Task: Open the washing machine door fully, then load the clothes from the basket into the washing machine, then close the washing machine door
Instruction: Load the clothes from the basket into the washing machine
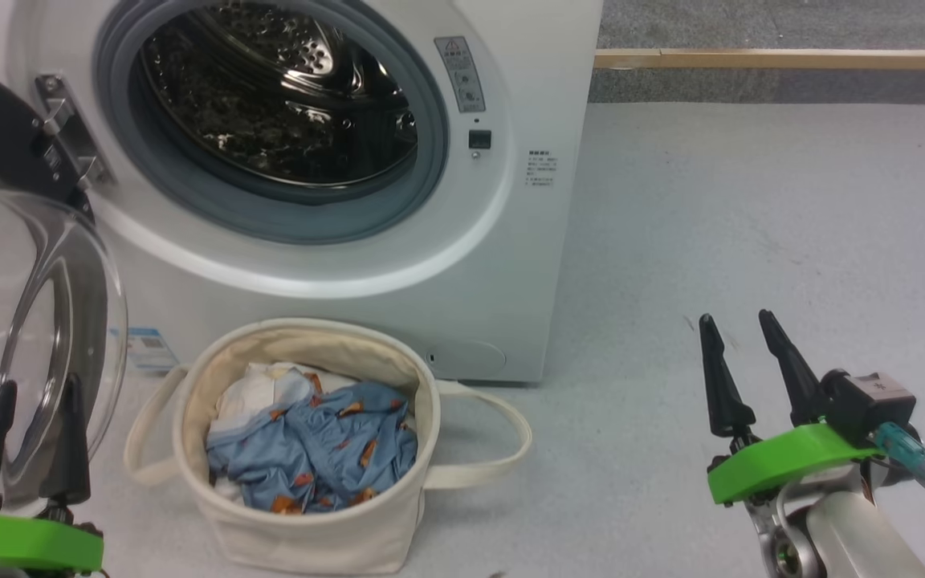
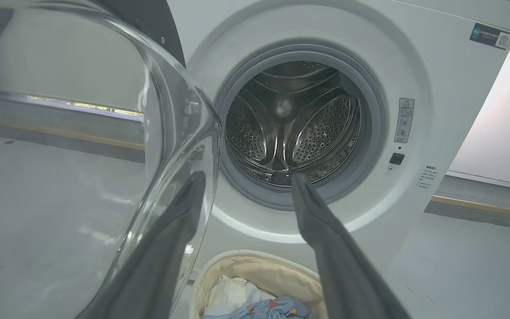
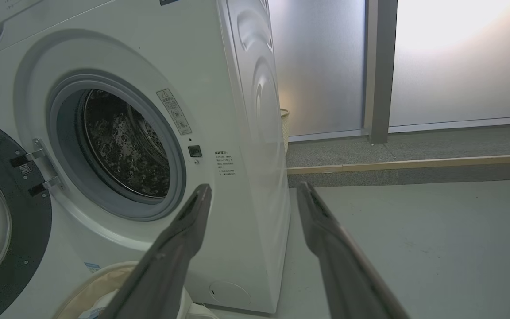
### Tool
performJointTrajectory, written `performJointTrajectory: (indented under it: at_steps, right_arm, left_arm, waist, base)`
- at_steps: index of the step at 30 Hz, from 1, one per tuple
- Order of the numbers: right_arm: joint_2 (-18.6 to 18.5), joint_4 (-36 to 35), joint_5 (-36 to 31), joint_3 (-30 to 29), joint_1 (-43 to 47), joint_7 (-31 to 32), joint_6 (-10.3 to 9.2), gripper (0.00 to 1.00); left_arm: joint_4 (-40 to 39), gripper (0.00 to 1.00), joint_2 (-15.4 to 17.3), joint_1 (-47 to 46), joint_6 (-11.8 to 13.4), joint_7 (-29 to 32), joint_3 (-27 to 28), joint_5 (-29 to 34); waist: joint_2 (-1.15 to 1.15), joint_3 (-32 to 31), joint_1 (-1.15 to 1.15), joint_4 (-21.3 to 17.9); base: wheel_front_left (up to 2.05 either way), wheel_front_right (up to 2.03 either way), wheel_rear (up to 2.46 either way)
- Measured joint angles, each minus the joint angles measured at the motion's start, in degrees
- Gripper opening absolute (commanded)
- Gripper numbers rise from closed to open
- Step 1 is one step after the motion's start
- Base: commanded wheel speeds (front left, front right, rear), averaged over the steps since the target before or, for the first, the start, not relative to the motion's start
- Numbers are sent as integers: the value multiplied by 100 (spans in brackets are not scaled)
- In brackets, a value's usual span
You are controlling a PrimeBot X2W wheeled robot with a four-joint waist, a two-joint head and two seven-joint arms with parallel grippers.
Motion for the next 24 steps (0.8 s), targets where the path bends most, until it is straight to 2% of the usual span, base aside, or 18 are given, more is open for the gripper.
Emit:
performJointTrajectory:
  at_steps: [11,24]
  right_arm:
    - [26,1,0,88,-3,0,0,100]
    - [47,35,2,151,-10,0,0,100]
  left_arm:
    - [11,100,-4,-96,0,0,16,0]
    - [27,100,-10,-127,0,0,-5,2]
  waist:
    - [0,11,2,64]
    - [0,55,1,62]
  base:
    - [121,-108,-13]
    - [21,-18,-3]
